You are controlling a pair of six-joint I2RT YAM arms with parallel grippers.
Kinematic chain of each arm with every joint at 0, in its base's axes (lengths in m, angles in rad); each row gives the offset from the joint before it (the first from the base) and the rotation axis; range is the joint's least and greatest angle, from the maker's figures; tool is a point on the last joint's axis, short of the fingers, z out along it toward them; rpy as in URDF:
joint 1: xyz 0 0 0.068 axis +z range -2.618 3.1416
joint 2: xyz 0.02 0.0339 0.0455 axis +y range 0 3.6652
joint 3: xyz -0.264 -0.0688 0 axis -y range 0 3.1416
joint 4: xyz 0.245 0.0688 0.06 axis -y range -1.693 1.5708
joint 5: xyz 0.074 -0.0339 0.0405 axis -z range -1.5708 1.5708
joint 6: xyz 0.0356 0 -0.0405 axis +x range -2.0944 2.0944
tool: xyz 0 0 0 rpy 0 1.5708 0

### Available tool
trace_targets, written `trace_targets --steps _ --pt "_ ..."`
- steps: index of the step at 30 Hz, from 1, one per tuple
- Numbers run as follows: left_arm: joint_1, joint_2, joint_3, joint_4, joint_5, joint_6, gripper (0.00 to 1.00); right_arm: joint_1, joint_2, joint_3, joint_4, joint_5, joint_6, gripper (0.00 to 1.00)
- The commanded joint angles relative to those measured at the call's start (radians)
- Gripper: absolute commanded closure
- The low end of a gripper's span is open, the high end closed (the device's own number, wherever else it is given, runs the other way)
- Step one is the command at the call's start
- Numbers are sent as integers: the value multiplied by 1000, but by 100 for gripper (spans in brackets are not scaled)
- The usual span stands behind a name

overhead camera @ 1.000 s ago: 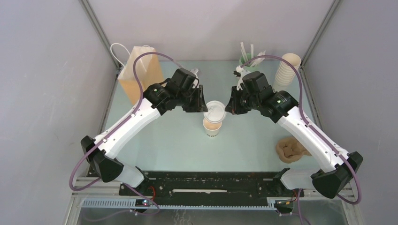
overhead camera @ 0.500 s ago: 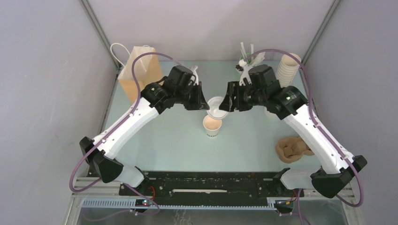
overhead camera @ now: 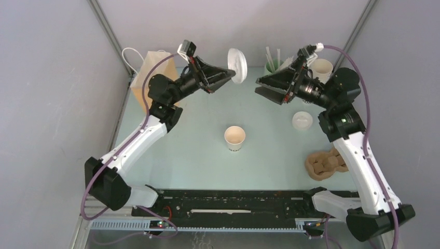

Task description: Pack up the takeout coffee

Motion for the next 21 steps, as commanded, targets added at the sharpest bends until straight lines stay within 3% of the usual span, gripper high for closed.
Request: trace_targets --steps 1,9,21 --pt "-10 69 23 538 45 -348 100 34 64 -10 380 -37 303 0" --pt "-38 99 27 462 83 -304 100 60 109 -11 480 -18 355 0" --pt "-39 95 35 275 120 -170 100 106 150 74 402 -34 306 0"
